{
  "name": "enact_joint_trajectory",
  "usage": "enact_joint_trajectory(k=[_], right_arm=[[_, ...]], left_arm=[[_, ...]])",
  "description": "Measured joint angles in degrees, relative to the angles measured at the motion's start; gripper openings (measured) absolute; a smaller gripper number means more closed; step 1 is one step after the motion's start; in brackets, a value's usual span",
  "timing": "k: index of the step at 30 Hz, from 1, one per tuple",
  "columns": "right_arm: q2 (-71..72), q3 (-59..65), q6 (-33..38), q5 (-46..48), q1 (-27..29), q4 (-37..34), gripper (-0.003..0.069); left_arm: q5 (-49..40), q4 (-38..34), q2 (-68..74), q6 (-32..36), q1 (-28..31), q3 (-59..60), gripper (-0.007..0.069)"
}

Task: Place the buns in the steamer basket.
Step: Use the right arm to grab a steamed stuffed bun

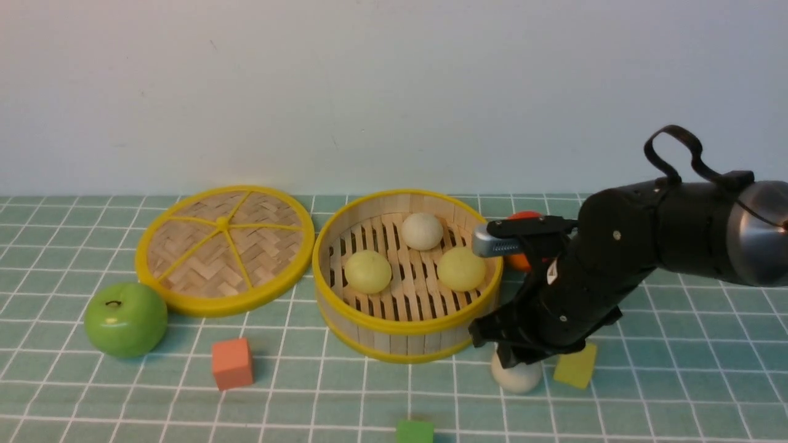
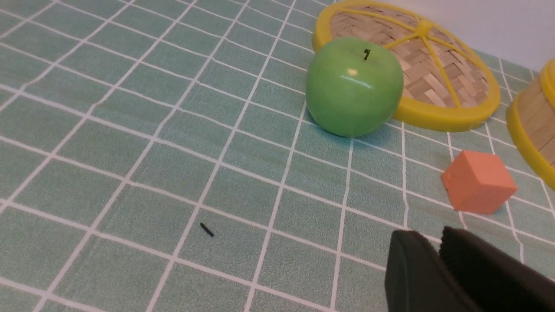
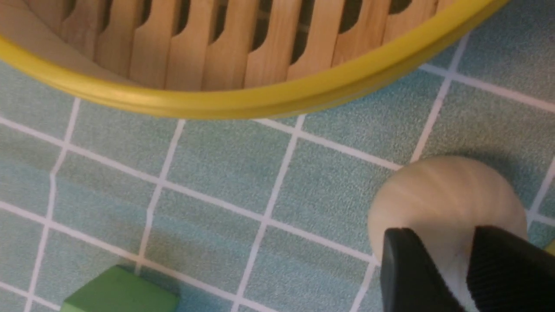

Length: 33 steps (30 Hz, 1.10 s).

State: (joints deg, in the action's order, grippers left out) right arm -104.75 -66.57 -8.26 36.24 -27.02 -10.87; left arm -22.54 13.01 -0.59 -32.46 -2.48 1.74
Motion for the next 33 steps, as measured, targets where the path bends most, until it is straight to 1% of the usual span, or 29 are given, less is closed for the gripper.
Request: enact_joint_trajectory(k=[16, 21, 33], right_arm=[[1.9, -0.3, -0.2, 0.7, 0.0, -0.3, 0.024], [1.9, -0.5, -0.2, 0.7, 0.0, 1.1, 0.024], [-1.9, -0.6, -0.2, 0.6, 0.0, 2.4, 0.0237]], left_arm=[[0.0, 0.0, 0.0, 0.0, 0.0, 0.0, 0.0126], [0.0, 0.0, 0.0, 0.0, 0.0, 0.0, 0.013], [0.0, 0.0, 0.0, 0.0, 0.0, 0.0, 0.014]])
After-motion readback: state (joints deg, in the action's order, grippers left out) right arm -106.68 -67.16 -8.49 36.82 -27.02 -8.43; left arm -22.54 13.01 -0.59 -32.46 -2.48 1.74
